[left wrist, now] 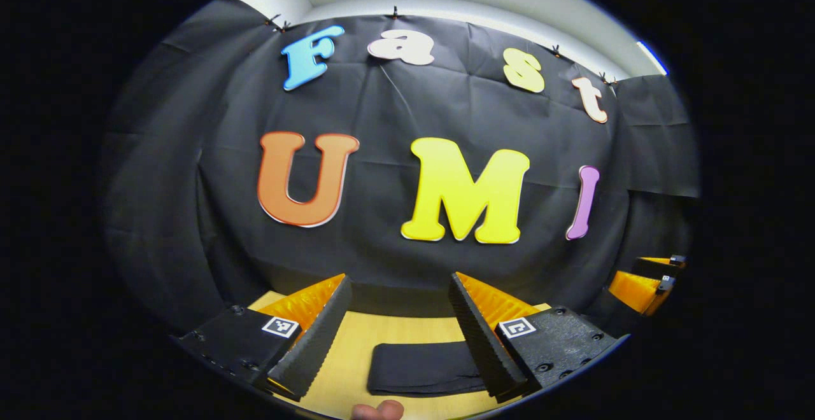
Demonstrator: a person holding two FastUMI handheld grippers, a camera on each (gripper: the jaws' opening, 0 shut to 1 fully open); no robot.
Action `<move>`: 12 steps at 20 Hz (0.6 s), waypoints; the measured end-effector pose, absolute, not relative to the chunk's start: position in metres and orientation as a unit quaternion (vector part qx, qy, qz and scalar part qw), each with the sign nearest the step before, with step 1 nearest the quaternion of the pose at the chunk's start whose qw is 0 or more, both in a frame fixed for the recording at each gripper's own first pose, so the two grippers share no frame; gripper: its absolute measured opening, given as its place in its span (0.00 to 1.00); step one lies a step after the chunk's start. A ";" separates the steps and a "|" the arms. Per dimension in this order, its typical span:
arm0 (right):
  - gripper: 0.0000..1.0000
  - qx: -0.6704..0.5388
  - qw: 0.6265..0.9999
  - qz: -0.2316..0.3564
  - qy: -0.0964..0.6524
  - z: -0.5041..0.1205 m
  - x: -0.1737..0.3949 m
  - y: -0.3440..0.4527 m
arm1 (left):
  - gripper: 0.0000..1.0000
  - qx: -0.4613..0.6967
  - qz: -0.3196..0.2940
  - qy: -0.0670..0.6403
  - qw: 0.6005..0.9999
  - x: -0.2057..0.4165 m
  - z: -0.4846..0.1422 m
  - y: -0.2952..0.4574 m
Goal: Grasp the waist and the cuffs of the jeans and fold them to make the two legs overlap; first hold the waist and fold one-third of the jeans toward the cuffs, then hold the cuffs and fold the remaining one-third in the same direction to finish folding.
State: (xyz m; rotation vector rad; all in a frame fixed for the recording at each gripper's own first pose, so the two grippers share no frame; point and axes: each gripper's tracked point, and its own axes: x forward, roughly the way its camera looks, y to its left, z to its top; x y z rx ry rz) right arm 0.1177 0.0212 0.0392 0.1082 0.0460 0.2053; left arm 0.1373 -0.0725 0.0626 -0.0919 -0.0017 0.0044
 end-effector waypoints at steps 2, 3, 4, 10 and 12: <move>0.94 0.052 0.993 0.105 0.012 0.045 0.115 0.034 | 0.98 -0.043 0.010 -0.010 0.999 0.118 0.071 -0.064; 0.94 0.047 0.993 0.104 0.010 0.045 0.111 0.039 | 0.98 -0.040 0.014 -0.014 0.999 0.109 0.075 -0.060; 0.94 0.041 0.994 0.103 0.008 0.044 0.106 0.042 | 0.98 -0.037 0.019 -0.018 0.999 0.104 0.076 -0.056; 0.96 0.026 0.996 0.087 0.007 0.033 0.084 0.052 | 0.98 -0.041 0.025 -0.012 0.999 0.075 0.058 -0.054; 0.96 0.025 0.996 0.084 0.007 0.033 0.081 0.052 | 0.98 -0.034 0.024 -0.013 0.999 0.074 0.057 -0.055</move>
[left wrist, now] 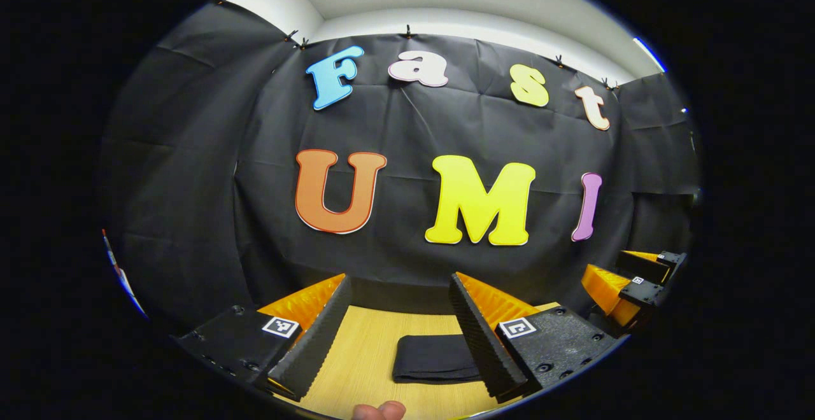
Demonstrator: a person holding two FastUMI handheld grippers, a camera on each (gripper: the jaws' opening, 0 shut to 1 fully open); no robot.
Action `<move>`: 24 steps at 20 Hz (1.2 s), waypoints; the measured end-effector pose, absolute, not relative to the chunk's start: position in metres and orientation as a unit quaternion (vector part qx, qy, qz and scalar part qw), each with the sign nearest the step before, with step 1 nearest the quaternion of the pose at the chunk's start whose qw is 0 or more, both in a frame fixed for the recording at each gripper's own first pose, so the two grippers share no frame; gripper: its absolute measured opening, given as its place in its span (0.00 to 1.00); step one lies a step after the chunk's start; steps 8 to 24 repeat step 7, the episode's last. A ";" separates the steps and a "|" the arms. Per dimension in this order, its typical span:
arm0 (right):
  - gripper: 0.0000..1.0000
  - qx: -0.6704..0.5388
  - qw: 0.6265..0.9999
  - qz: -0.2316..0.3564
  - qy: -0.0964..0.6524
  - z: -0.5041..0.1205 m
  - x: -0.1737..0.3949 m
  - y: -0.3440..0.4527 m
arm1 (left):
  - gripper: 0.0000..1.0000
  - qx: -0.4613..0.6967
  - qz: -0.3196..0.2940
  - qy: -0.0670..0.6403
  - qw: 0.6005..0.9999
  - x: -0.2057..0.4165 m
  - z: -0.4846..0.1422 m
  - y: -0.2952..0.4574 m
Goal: Grasp the waist and the cuffs of the jeans and fold them to make the two legs overlap; first hold the waist and fold one-third of the jeans toward the cuffs, then hold the cuffs and fold the remaining one-third in the same direction to finish folding.
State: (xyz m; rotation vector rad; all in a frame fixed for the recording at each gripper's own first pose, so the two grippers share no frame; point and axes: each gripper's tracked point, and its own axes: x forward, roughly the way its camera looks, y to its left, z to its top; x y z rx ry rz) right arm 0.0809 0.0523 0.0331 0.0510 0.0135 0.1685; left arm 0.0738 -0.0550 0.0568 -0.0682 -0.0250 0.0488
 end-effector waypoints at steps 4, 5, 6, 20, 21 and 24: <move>0.96 0.035 0.997 0.075 0.007 0.037 0.082 0.049 | 0.98 -0.026 0.023 -0.015 0.999 0.075 0.056 -0.057; 0.96 0.035 0.997 0.071 0.006 0.038 0.082 0.047 | 0.98 -0.023 0.023 -0.016 0.999 0.075 0.056 -0.057; 0.96 0.035 0.997 0.069 0.004 0.038 0.084 0.047 | 0.98 -0.021 0.023 -0.016 0.999 0.076 0.055 -0.057; 0.96 0.034 0.997 0.067 0.002 0.039 0.085 0.047 | 0.98 -0.017 0.022 -0.016 0.999 0.077 0.054 -0.057; 0.96 0.034 0.997 0.067 0.002 0.039 0.085 0.047 | 0.98 -0.017 0.022 -0.016 0.999 0.077 0.054 -0.057; 0.96 0.034 0.997 0.067 0.002 0.039 0.085 0.047 | 0.98 -0.017 0.022 -0.016 0.999 0.077 0.054 -0.057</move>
